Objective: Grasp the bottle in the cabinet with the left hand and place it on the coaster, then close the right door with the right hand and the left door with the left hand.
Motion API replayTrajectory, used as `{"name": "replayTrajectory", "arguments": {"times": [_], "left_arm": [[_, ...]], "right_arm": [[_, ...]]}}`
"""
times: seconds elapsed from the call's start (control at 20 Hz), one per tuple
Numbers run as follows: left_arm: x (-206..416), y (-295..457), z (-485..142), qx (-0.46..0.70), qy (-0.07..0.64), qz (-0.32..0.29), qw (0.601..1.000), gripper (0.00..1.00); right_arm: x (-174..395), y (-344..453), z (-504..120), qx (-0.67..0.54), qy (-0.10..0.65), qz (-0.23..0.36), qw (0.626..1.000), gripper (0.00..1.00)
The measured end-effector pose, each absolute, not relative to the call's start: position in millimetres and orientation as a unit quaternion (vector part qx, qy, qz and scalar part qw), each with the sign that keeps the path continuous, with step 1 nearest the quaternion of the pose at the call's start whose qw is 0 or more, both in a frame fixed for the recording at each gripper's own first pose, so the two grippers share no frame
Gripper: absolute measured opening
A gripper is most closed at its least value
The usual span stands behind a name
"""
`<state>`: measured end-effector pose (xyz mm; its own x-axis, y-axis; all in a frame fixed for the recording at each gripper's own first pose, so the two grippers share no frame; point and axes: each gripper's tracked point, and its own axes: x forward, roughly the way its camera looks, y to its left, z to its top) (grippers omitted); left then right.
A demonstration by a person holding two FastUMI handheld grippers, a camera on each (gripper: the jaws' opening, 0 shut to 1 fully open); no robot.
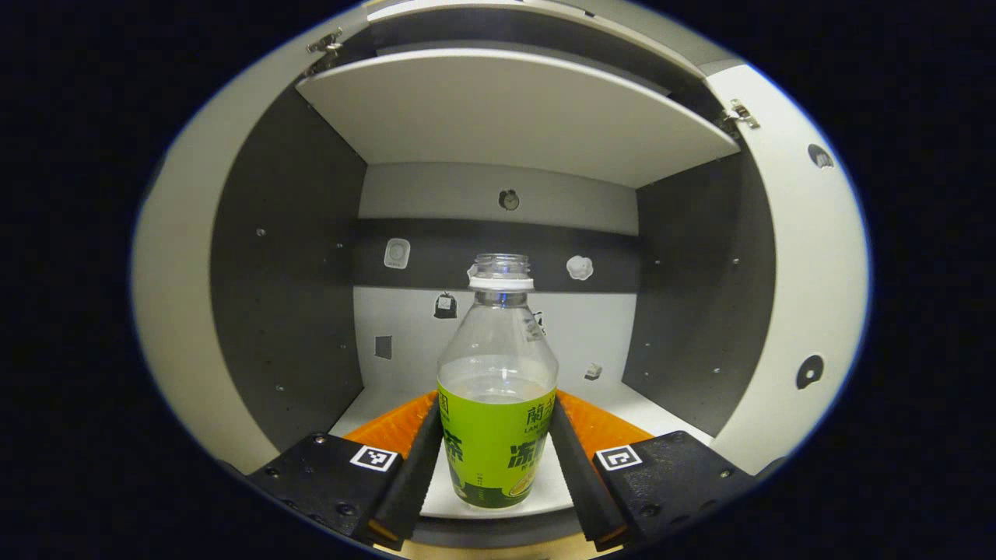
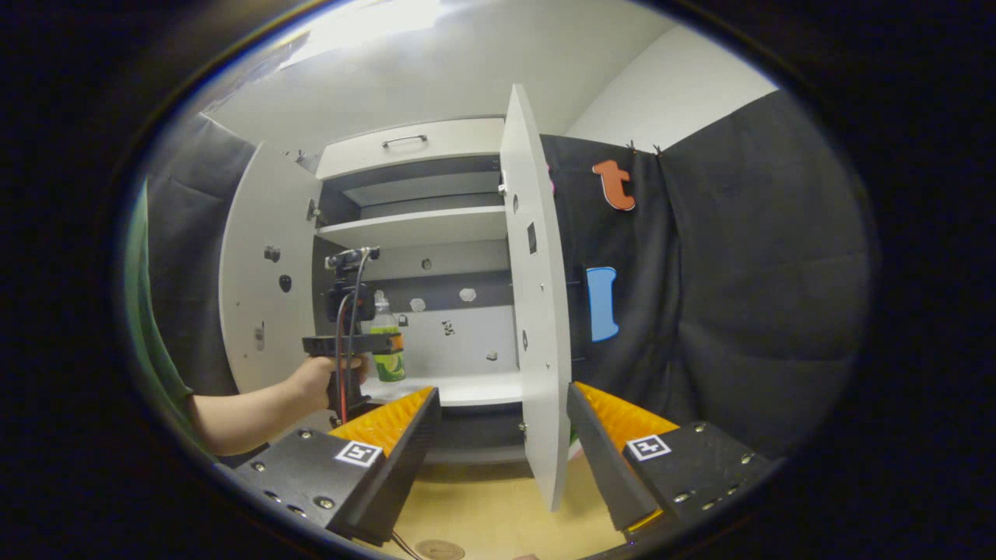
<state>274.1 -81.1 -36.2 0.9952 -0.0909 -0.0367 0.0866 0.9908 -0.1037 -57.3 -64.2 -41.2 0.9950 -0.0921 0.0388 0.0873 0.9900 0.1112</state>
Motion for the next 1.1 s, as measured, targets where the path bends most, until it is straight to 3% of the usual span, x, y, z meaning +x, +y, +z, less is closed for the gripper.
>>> {"name": "replayTrajectory", "arguments": {"times": [0.7,1.1], "left_arm": [[56,-82,-27,-0.036,0.038,-0.025,0.998,0.78],[-16,-86,-57,-0.044,0.060,-0.024,0.997,0.78]], "right_arm": [[-130,-56,-32,0.052,-0.026,0.012,0.998,0.99],[-135,-51,-38,0.072,-0.020,0.028,0.997,0.99]]}}
